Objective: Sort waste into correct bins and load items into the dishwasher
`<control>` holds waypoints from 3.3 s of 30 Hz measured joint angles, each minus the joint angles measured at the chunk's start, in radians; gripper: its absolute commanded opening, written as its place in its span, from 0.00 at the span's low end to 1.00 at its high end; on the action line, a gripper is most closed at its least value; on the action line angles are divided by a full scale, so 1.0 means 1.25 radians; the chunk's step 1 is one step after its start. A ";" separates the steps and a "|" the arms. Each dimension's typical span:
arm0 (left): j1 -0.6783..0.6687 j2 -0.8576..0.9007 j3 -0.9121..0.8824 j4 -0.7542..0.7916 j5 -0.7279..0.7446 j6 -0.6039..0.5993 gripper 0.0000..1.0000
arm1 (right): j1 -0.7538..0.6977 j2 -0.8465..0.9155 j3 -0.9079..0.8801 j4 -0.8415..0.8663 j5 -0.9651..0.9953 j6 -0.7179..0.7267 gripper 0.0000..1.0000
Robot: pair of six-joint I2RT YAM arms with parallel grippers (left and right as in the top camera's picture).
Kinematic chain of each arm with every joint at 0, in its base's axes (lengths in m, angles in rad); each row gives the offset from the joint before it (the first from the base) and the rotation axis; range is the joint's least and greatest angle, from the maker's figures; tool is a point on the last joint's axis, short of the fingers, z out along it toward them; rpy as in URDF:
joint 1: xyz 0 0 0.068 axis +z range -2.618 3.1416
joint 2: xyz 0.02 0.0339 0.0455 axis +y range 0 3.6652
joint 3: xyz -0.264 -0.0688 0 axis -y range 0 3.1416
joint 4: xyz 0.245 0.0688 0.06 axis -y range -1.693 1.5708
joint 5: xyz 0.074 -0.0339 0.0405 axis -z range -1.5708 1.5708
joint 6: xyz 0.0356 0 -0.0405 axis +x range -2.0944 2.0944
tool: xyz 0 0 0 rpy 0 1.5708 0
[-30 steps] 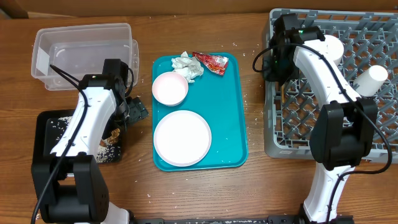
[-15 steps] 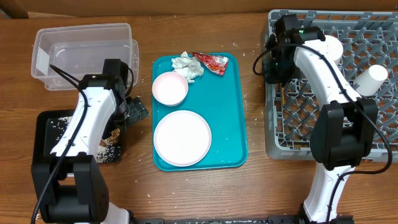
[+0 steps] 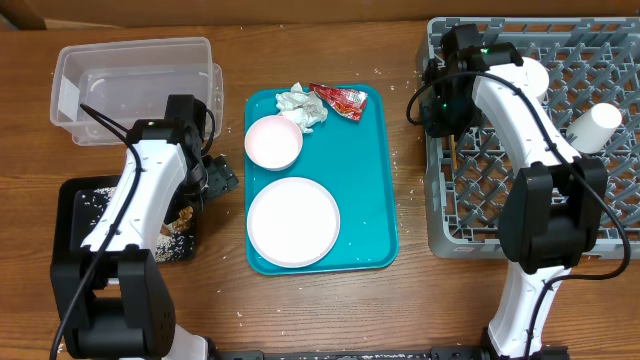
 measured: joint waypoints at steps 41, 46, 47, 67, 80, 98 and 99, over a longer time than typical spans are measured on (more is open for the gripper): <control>0.000 0.000 0.000 0.000 0.000 0.000 1.00 | 0.031 -0.098 0.099 -0.077 -0.009 0.123 1.00; 0.000 0.000 0.000 0.000 0.000 0.000 1.00 | 0.031 -0.177 0.117 -0.024 -0.212 0.146 1.00; 0.000 0.000 0.000 0.000 0.000 0.000 1.00 | 0.031 -0.181 0.119 -0.004 -0.271 0.150 1.00; 0.000 0.000 0.000 0.000 0.000 0.000 1.00 | 0.338 0.024 0.121 0.190 -0.175 0.491 0.70; 0.000 0.000 0.000 0.000 0.000 0.000 1.00 | 0.450 0.116 0.121 0.230 0.001 0.626 0.61; 0.000 0.000 0.000 0.000 0.000 0.000 1.00 | 0.445 0.150 0.106 0.273 0.049 0.661 0.46; 0.000 0.000 0.000 0.000 0.000 0.000 1.00 | 0.445 0.150 0.100 0.273 0.049 0.661 0.46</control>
